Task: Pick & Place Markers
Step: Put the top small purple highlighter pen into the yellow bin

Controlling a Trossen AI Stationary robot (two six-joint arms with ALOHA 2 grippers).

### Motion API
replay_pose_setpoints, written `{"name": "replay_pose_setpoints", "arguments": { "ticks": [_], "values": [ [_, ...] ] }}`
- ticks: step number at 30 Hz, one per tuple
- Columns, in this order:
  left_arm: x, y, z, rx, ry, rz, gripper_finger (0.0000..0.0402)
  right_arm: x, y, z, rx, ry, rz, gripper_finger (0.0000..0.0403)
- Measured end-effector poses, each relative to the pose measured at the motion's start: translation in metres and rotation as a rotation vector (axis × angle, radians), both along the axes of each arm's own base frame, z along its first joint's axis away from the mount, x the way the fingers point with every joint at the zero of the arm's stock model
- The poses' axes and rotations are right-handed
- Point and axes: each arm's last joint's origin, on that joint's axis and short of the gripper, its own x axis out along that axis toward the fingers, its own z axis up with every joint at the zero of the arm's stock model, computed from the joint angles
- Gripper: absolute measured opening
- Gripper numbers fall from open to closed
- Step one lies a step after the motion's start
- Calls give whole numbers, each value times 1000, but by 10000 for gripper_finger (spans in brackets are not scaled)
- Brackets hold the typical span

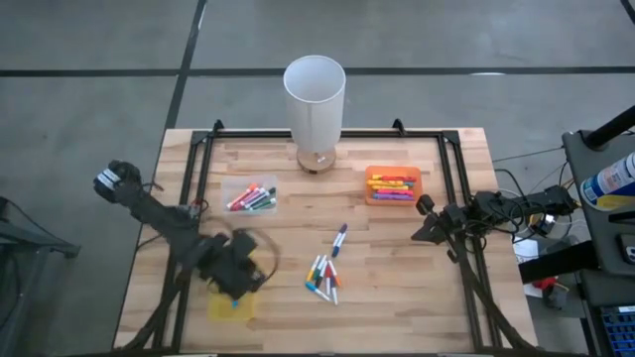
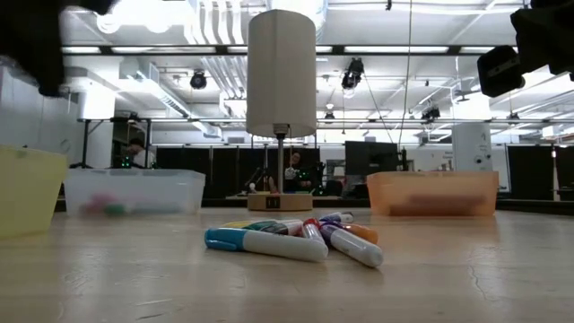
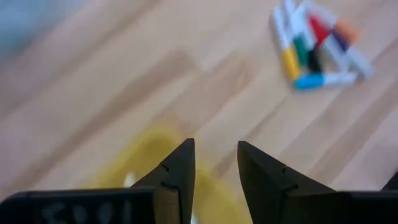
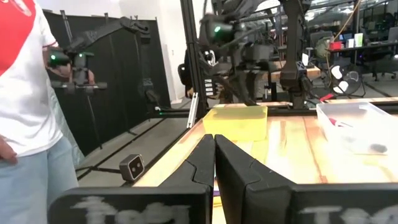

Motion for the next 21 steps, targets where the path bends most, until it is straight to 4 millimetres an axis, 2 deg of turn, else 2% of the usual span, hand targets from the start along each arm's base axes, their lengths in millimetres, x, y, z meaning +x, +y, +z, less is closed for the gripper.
{"name": "replay_pose_setpoints", "arguments": {
  "ticks": [3,10,16,21],
  "values": [
    [25,21,13,-7,-70,-31,112,0,0,0,0,0,0,9],
    [75,63,36,-66,-381,10,112,0,0,0,0,0,0,9],
    [106,91,44,-98,-596,70,113,0,0,0,0,0,0,9],
    [124,112,44,-1,-707,159,113,0,0,0,0,0,0,9]
  ]
}}
